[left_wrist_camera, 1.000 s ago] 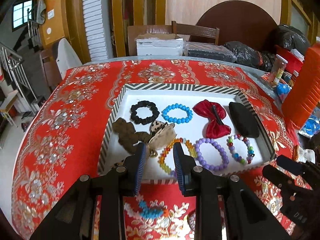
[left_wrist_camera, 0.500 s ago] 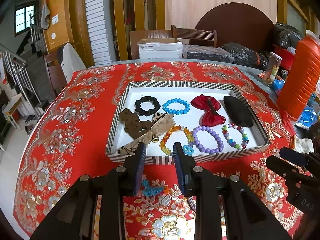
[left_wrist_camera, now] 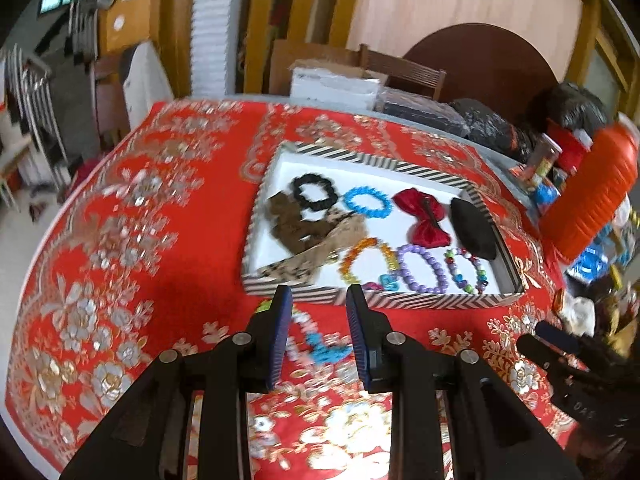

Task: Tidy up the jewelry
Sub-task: 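Lift both tools out of the tray back over the pile, then grasp the green flower bead bracelet with the left tool while the right tool grasps the grey beaded bracelet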

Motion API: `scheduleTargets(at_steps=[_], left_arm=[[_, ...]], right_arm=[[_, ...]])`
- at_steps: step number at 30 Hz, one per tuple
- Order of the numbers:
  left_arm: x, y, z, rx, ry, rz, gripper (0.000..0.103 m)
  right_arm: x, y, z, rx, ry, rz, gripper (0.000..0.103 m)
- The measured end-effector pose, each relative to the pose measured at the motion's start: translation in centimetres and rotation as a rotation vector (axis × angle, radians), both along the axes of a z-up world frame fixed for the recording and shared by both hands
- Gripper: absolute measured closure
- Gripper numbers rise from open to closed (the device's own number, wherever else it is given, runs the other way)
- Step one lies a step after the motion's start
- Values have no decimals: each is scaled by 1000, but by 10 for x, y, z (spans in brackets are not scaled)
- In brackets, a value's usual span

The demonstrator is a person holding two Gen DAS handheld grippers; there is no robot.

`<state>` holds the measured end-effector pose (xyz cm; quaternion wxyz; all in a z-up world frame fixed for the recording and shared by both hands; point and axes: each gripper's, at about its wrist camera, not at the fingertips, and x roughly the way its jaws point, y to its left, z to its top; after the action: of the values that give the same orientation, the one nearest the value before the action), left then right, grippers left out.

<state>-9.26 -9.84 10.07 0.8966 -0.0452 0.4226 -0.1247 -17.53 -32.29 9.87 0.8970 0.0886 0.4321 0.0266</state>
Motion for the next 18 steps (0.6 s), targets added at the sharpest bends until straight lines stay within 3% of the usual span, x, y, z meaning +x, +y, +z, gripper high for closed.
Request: scheduleTargets(at_steps=[9,13,18], left_arm=[[20,45,-37,-145,156,64,61],[27,40,-57,-144,200,64,60],[40,30,-78,-79,228,97,60]], right_arm=[[17,35,-33,0,76,135,51],[28,51,-45,-25,87,179,51],[37,67,-58,-75,97,224,54]])
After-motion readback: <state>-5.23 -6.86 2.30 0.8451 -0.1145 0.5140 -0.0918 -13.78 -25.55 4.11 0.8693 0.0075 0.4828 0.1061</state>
